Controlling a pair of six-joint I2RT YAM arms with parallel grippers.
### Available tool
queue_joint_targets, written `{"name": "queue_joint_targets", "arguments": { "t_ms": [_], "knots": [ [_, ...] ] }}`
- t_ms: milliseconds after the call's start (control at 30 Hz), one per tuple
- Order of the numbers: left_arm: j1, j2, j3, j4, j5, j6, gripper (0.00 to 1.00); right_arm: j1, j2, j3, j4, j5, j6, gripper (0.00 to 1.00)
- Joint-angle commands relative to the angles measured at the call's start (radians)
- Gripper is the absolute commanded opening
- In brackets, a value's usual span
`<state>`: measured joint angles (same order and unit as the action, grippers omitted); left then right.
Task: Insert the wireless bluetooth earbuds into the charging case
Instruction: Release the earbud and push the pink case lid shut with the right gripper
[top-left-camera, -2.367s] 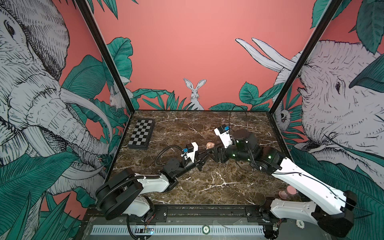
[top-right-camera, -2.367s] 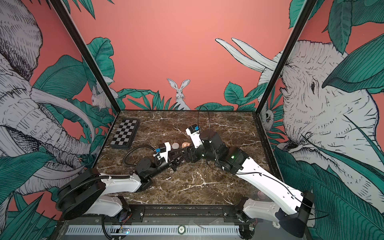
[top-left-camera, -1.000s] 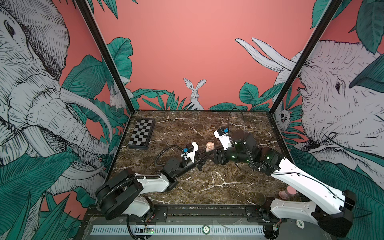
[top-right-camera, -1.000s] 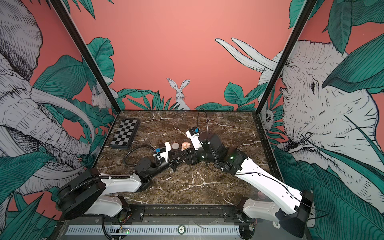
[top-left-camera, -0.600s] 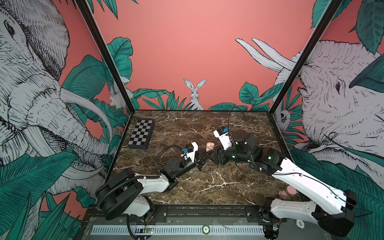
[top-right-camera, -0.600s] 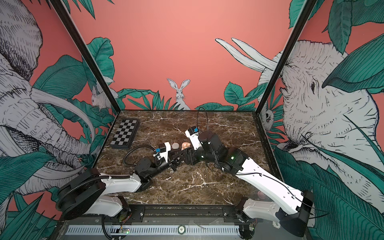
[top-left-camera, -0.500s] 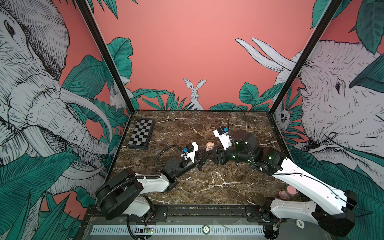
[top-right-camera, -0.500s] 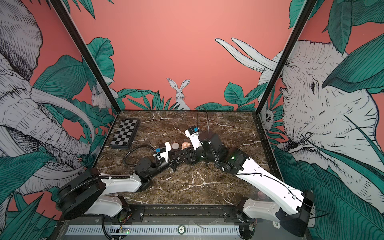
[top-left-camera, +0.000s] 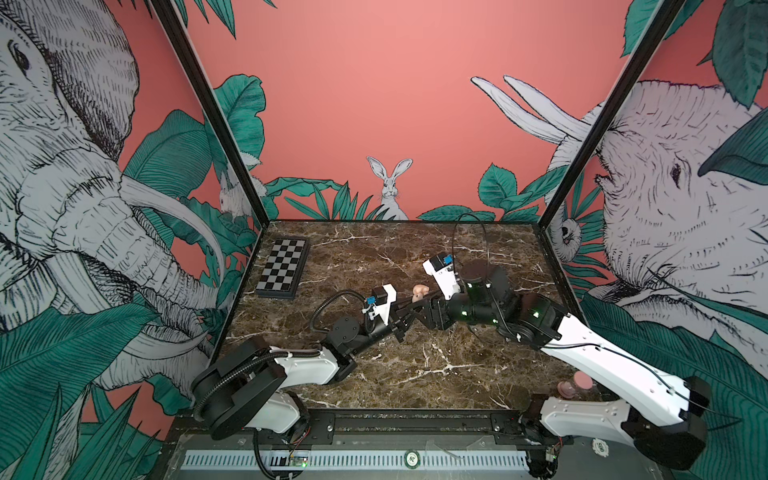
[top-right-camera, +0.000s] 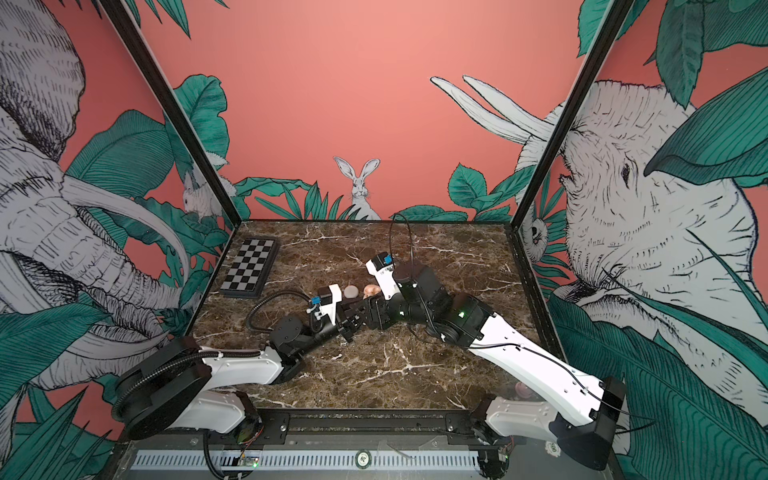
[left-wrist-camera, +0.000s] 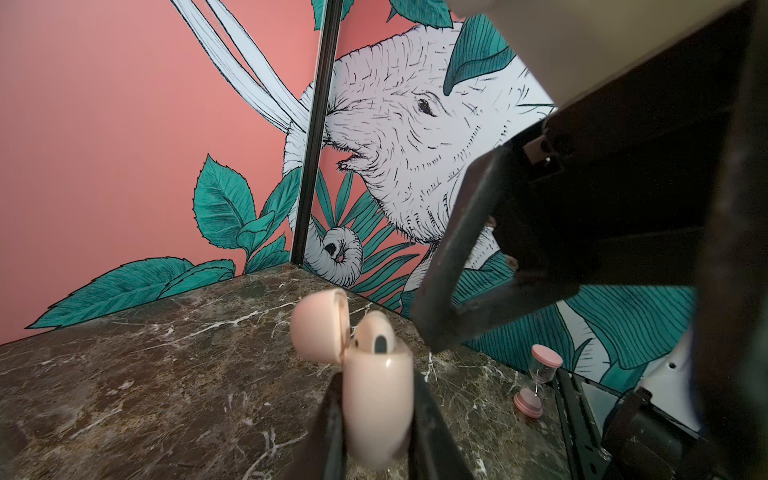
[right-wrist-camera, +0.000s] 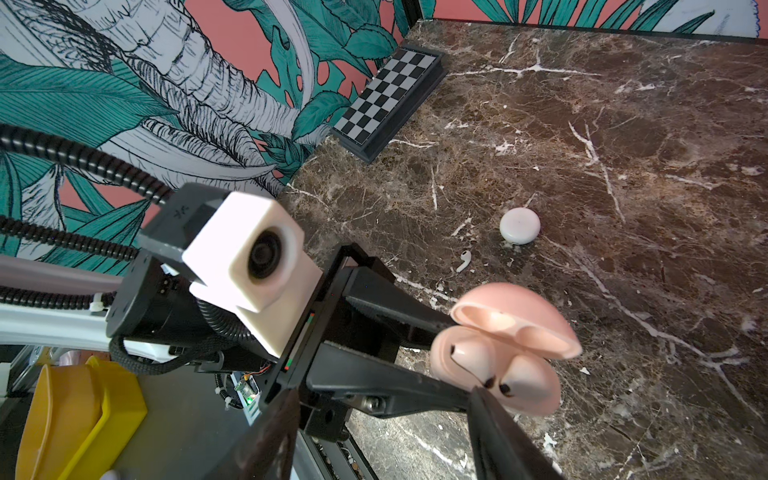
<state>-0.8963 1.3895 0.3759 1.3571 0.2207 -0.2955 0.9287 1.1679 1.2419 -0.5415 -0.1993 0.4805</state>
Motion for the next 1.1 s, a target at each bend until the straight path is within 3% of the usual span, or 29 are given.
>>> {"name": "queue_joint_targets", "arguments": {
  "t_ms": [0, 267, 467, 600, 867, 1067],
  "knots": [
    [-0.001, -0.006, -0.008, 0.045, 0.014, 0.005, 0.00, 0.006, -0.018, 0.052, -0.007, 0.037, -0.028, 0.63],
    [-0.001, -0.010, -0.002, 0.045, 0.059, -0.002, 0.00, -0.035, -0.044, 0.121, -0.084, 0.101, -0.121, 0.84],
    [-0.003, -0.033, 0.006, 0.045, 0.128, -0.022, 0.00, -0.159, -0.042, 0.045, 0.002, -0.086, -0.073, 0.98],
    [-0.003, -0.040, 0.010, 0.045, 0.158, -0.034, 0.00, -0.208, -0.043, -0.011, 0.077, -0.220, -0.037, 0.98],
    [-0.004, -0.041, 0.017, 0.045, 0.164, -0.039, 0.00, -0.209, -0.035, -0.080, 0.188, -0.388, 0.019, 0.98],
    [-0.004, -0.042, 0.017, 0.046, 0.160, -0.044, 0.00, -0.211, -0.037, -0.127, 0.234, -0.411, 0.044, 0.98]
  ]
}}
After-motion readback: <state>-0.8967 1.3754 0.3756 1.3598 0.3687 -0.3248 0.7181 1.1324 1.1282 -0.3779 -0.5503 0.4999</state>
